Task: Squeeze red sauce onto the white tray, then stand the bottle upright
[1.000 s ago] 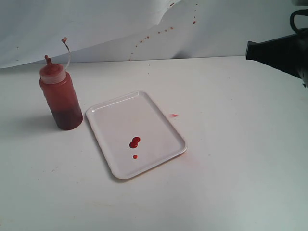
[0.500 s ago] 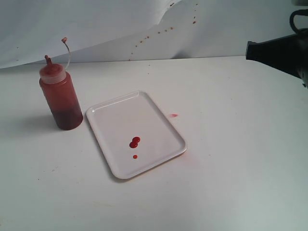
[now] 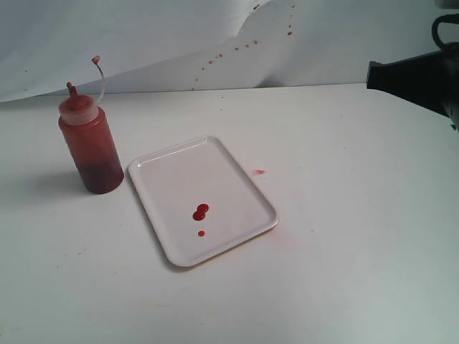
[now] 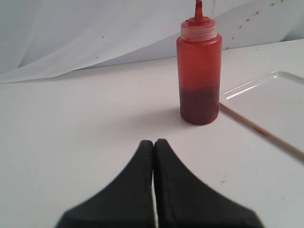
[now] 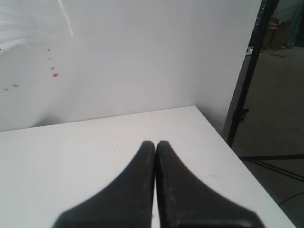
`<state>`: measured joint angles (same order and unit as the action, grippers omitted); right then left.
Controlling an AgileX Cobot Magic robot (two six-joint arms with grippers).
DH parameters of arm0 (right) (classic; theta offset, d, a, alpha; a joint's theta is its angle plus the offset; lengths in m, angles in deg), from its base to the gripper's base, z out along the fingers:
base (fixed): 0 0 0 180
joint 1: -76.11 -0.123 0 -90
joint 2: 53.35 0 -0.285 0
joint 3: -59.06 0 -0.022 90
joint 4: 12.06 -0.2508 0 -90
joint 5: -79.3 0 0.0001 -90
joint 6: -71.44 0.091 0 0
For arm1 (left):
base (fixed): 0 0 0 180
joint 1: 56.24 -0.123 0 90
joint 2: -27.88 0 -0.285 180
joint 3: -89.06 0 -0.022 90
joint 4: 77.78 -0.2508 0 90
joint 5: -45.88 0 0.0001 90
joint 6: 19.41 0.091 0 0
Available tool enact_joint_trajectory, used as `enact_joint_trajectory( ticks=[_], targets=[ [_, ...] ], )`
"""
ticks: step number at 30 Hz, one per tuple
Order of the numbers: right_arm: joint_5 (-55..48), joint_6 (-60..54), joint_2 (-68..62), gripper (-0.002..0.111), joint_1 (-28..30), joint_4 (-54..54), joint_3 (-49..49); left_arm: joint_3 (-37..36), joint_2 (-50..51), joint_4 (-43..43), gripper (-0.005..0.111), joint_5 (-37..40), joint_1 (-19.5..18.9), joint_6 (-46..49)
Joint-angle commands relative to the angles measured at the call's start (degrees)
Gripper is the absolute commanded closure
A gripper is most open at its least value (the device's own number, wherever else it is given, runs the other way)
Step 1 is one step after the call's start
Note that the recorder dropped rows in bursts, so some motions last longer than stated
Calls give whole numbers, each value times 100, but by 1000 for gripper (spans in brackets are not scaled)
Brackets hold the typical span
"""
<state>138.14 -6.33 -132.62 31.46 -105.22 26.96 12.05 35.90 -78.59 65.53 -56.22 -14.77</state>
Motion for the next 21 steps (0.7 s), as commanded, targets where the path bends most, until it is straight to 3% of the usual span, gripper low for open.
enact_joint_trajectory(
  ticks=[1,21],
  targets=[
    [26,32,38,108,7,20,-6,-21,-23,130,107,-285,17,-7],
    [26,32,38,108,7,20,-6,-21,-23,130,107,-320,17,-7]
  ],
)
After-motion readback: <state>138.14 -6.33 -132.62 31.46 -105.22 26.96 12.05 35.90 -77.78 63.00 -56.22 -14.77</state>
